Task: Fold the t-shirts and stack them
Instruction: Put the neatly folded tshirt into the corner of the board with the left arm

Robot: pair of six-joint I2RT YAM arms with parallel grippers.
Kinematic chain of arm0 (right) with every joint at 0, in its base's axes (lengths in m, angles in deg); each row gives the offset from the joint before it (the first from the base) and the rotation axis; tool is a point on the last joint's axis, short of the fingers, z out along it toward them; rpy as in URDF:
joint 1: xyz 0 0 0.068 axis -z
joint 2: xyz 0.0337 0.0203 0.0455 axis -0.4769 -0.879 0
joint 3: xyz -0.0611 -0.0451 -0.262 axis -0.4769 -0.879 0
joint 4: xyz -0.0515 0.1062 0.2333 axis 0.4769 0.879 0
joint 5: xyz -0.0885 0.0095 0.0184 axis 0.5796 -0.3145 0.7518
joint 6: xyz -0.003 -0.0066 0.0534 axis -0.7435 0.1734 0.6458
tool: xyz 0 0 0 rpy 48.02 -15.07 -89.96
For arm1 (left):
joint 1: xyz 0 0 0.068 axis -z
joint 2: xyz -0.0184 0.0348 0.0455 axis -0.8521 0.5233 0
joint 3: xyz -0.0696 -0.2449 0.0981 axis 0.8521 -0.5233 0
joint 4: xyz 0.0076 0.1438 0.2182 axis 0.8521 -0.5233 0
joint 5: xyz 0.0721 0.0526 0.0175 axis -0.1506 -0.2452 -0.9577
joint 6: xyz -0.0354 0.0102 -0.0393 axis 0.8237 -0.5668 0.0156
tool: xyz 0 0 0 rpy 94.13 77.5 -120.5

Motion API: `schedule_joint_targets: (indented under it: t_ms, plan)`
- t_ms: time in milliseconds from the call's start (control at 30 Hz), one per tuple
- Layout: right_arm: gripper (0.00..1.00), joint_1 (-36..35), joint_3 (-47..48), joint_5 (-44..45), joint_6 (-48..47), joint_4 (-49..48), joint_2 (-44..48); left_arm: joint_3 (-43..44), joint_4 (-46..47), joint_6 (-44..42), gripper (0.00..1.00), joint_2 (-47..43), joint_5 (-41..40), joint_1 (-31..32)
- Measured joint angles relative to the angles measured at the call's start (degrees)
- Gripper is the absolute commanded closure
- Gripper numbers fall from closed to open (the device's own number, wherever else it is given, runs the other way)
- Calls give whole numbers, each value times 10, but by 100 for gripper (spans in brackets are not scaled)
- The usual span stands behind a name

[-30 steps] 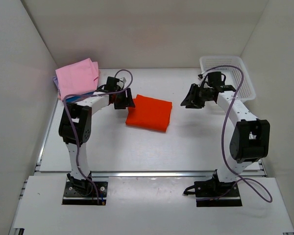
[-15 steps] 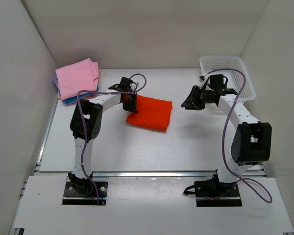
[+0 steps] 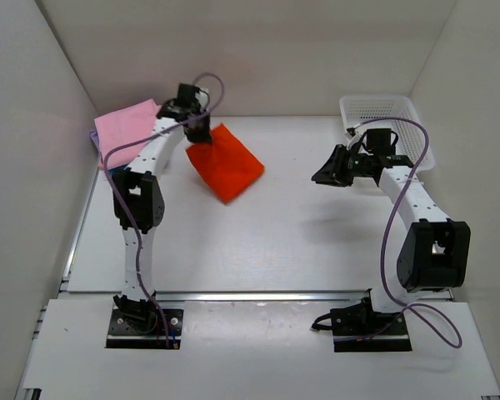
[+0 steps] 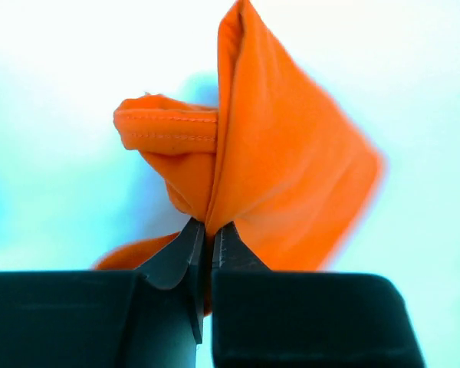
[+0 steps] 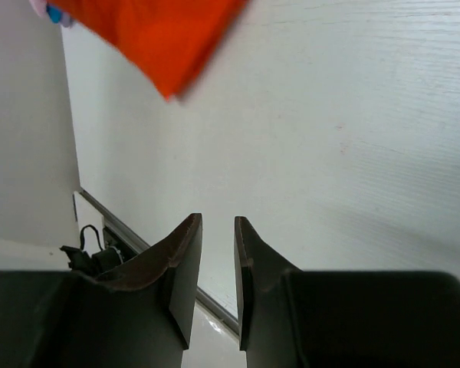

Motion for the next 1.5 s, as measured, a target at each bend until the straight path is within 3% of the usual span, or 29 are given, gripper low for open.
schedule_joint_targets:
  t_ms: [167,667,1000,1500]
  plan:
    - [79,-11,-1,-16,10,-5,7,218,-9,-11,100,37,13,-82]
    - [80,-29,-23,-21,36,-22,8,191,41,-1,100,24,64,-219]
    - [80,-49,-52,-23,54,-39,12,200,44,12,100,25,98,-228]
    - [81,-72,-66,-22,61,-38,12,202,41,38,100,20,193,-303]
